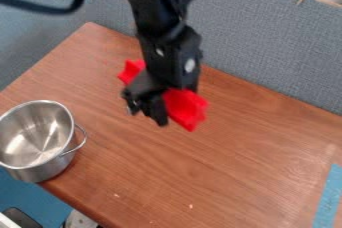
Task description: Move the red object from the metal pot to the table
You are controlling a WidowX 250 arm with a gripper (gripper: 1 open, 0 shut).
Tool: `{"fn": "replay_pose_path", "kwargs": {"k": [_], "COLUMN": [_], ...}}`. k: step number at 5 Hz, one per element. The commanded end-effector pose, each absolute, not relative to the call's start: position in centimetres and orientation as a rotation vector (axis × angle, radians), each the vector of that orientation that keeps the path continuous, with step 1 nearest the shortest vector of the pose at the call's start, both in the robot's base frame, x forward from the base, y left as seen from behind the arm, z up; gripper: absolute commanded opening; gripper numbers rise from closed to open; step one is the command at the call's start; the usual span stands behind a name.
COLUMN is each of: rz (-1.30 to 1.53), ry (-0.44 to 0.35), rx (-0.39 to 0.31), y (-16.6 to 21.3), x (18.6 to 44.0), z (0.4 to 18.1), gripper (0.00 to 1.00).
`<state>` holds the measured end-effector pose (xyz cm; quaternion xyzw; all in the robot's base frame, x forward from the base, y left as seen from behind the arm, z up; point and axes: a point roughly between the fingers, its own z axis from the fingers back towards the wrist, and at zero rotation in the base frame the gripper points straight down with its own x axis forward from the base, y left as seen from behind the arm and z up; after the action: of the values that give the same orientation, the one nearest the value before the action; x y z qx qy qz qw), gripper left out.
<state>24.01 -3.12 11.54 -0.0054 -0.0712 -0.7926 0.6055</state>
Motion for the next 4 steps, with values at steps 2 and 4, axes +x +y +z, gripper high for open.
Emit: {"fn": "replay_pose_path", "kwargs": {"k": [2,4], "rz": [-1.637,-1.366], "ry": [-0.257,-0.265], "rx": [-0.017,-0.03], "y": [-3.8,-7.5], "x": [25.4,23.2], "z": [7.5,5.1], "gripper": [0.0,0.0]}}
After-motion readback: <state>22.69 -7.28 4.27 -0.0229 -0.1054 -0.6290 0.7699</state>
